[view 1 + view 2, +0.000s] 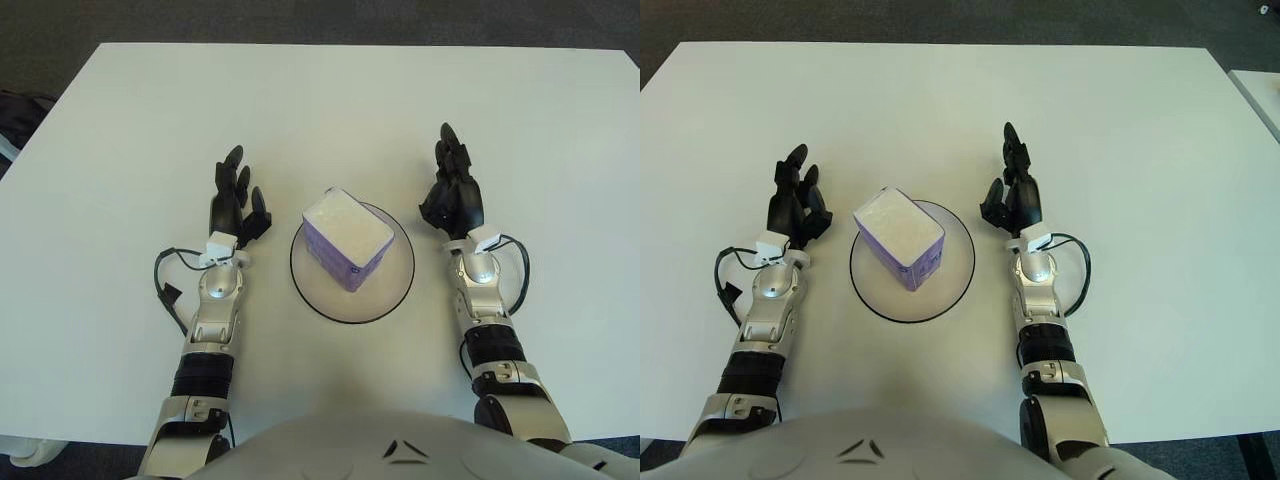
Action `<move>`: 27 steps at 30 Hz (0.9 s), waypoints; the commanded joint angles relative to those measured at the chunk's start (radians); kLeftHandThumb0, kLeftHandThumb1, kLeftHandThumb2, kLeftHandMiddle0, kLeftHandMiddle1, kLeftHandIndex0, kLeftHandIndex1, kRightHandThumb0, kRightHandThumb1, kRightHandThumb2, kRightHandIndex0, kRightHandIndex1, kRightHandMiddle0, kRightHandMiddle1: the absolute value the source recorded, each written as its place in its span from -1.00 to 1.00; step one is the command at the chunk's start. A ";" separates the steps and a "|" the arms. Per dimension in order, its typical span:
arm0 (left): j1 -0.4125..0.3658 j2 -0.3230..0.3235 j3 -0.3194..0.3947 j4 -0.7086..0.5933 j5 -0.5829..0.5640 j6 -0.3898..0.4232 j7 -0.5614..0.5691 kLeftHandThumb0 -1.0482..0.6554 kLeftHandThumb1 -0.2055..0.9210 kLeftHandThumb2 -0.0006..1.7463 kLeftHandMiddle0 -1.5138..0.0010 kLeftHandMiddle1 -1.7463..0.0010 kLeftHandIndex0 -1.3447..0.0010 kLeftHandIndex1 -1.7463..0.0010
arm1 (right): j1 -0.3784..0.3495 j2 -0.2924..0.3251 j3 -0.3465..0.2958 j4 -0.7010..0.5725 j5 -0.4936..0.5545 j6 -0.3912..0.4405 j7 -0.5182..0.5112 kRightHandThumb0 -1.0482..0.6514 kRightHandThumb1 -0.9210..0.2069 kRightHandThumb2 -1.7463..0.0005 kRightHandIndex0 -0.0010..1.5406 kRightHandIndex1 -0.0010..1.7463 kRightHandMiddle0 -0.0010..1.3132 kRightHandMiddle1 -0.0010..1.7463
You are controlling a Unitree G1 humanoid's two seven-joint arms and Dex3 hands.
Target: Put the tissue paper into the plate.
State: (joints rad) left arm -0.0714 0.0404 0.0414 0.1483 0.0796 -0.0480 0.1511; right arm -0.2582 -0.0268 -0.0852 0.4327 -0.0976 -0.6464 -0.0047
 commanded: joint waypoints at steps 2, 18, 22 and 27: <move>0.044 -0.004 -0.003 0.051 -0.001 0.041 -0.013 -0.58 1.00 0.03 0.52 0.99 1.00 0.38 | 0.059 -0.008 0.012 0.106 -0.031 -0.042 -0.036 -0.96 -1.00 -0.13 -1.00 -1.00 -1.00 -0.92; 0.045 -0.002 -0.002 0.051 0.002 0.033 -0.011 -0.59 1.00 0.03 0.52 0.99 1.00 0.40 | 0.044 -0.023 0.041 0.169 -0.029 -0.078 -0.084 -0.91 -1.00 -0.11 -1.00 -1.00 -1.00 -0.96; 0.046 -0.001 -0.002 0.051 0.004 0.027 -0.011 -0.60 1.00 0.03 0.52 0.99 1.00 0.39 | 0.044 -0.027 0.048 0.175 -0.031 -0.080 -0.093 -0.90 -1.00 -0.12 -1.00 -1.00 -1.00 -0.97; 0.050 0.001 -0.003 0.048 0.008 0.015 -0.009 -0.61 1.00 0.04 0.52 1.00 1.00 0.39 | 0.045 -0.032 0.055 0.180 -0.031 -0.082 -0.100 -0.89 -1.00 -0.11 -1.00 -1.00 -1.00 -0.97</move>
State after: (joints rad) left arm -0.0731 0.0427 0.0417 0.1569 0.0835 -0.0629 0.1512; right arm -0.3039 -0.0538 -0.0375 0.5097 -0.0996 -0.7042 -0.0962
